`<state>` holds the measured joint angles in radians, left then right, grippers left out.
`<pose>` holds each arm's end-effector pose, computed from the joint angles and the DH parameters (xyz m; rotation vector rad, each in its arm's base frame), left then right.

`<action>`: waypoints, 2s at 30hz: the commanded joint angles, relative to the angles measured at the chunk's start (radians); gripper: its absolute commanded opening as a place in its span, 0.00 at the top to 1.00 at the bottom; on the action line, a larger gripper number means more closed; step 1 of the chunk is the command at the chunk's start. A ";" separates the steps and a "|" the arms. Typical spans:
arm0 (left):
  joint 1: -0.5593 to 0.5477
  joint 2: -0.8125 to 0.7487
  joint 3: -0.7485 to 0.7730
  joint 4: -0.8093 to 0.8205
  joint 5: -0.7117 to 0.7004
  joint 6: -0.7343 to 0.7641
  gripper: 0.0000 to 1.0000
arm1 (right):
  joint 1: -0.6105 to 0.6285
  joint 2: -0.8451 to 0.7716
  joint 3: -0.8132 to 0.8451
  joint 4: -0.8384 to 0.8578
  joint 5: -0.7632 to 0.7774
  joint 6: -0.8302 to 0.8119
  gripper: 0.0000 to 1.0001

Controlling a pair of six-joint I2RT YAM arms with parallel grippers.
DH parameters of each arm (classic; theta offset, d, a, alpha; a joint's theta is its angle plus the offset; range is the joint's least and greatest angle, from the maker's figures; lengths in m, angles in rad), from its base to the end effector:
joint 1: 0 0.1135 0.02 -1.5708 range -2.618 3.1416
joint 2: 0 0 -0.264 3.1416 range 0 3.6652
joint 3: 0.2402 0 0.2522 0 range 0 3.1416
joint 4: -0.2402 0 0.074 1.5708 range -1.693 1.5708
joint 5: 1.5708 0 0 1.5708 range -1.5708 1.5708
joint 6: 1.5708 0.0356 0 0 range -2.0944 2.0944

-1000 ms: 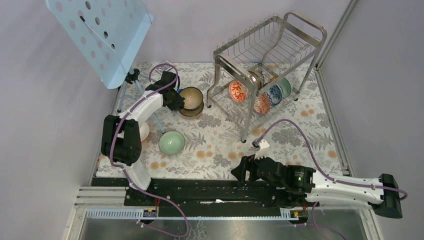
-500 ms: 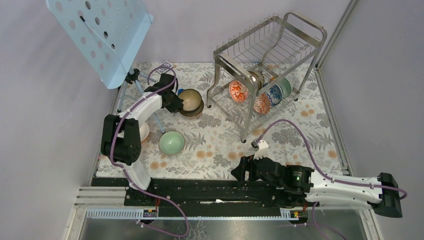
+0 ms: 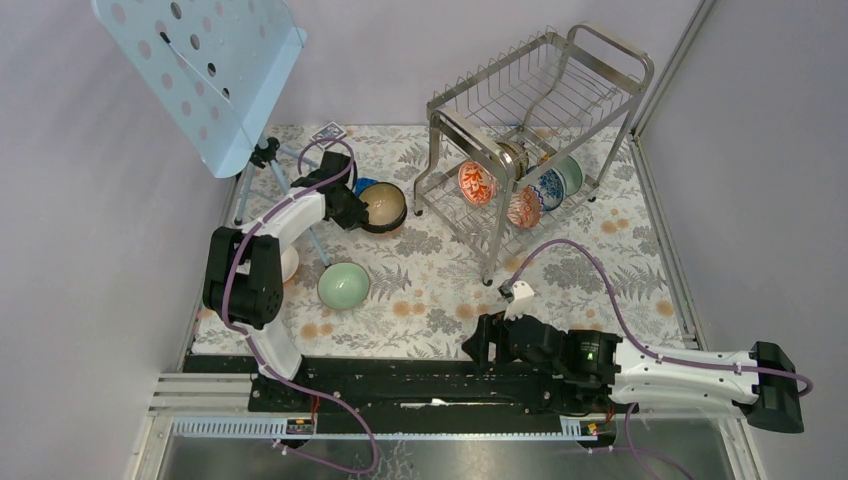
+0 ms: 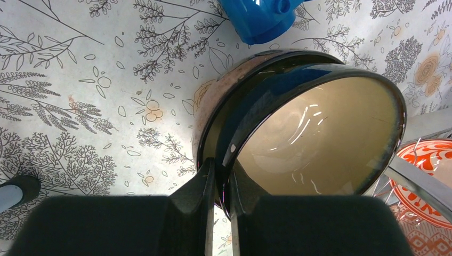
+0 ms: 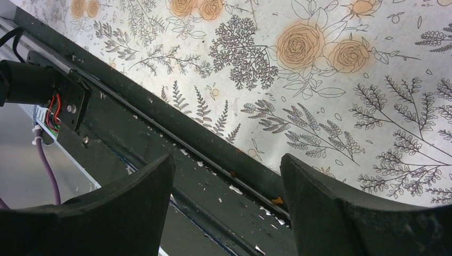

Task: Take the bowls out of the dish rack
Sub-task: Place the bowl with the bowl.

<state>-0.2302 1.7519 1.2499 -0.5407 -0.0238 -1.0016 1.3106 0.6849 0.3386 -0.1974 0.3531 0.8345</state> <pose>0.3569 -0.0828 0.2132 -1.0125 2.4708 -0.3911 0.0526 0.1497 0.1982 -0.3043 2.1948 0.9043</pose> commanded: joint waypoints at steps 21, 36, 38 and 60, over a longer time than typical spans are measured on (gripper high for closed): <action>0.005 -0.075 -0.025 0.079 0.019 0.030 0.61 | -0.002 0.013 0.026 0.023 0.005 0.000 0.20; 0.005 -0.133 -0.026 0.043 -0.022 0.074 0.57 | -0.002 0.017 0.023 0.030 -0.001 0.001 0.21; 0.005 -0.141 -0.024 0.041 -0.040 0.087 0.57 | -0.002 0.014 0.021 0.029 -0.001 0.002 0.21; 0.004 -0.098 -0.011 0.036 -0.100 0.158 0.78 | -0.002 0.026 0.020 0.034 -0.003 0.005 0.20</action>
<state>-0.2295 1.6600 1.2327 -0.5289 -0.1051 -0.8604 1.3106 0.7071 0.3389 -0.1959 0.3473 0.8345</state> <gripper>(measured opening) 0.241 0.796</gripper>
